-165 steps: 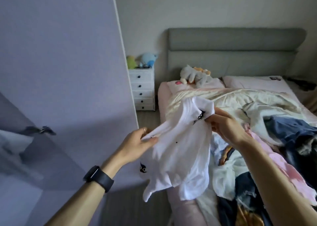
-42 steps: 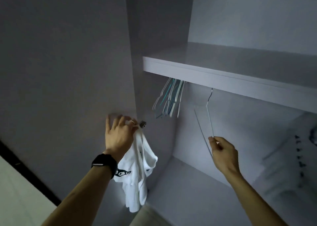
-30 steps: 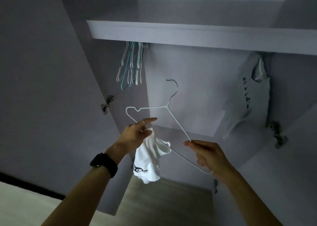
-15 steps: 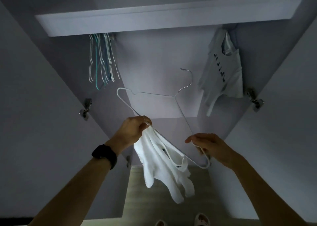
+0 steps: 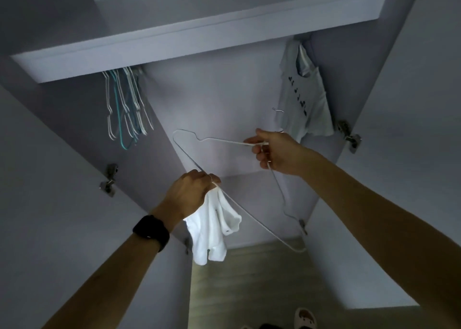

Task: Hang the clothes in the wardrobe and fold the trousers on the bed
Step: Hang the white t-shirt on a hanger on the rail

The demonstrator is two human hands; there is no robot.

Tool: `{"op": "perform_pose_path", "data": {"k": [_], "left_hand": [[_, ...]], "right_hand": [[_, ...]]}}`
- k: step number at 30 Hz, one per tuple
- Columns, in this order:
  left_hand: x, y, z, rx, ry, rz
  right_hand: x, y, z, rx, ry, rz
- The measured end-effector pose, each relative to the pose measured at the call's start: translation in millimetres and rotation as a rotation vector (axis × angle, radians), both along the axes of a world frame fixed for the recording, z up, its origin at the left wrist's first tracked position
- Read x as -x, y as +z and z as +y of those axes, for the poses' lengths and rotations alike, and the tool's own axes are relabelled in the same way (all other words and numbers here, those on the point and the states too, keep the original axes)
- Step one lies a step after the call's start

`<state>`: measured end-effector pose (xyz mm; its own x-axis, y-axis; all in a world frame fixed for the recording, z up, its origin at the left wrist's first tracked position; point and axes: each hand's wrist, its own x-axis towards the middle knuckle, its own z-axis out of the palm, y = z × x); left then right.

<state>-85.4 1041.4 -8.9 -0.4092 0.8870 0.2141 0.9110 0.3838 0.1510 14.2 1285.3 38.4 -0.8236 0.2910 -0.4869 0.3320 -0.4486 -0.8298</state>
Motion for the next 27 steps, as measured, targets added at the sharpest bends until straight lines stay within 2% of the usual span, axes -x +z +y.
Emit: {"op": "perform_pose_path", "data": {"k": [1,5,7,10,12,17,22,27], "left_hand": [[1,2,1,-0.011,0.039,-0.083],[10,19,0,-0.145,0.286,-0.349],[19,31,0,-0.197,0.353,-0.340],[31,53,5,-0.245,0.416,-0.317],[33,67,8,-0.284,0.426,-0.325],[25,102,23,-0.382,0.409,-0.357],[16,130,30,-0.464,0.352,-0.438],[20,147,25,-0.631,0.295,-0.560]], "right_hand": [[6,2,-1,-0.030,-0.075,0.001],[4,7,-4,-0.375,-0.419,0.058],[-10,9,3,-0.305,-0.645,0.188],[-26,27,12,0.028,-0.842,0.383],[-25,41,15,0.168,-0.867,0.467],[-5,59,8,0.270,-0.911,0.558],[14,51,-2,0.140,-0.867,0.586],[20,3,-10,0.128,-0.744,0.435]]}}
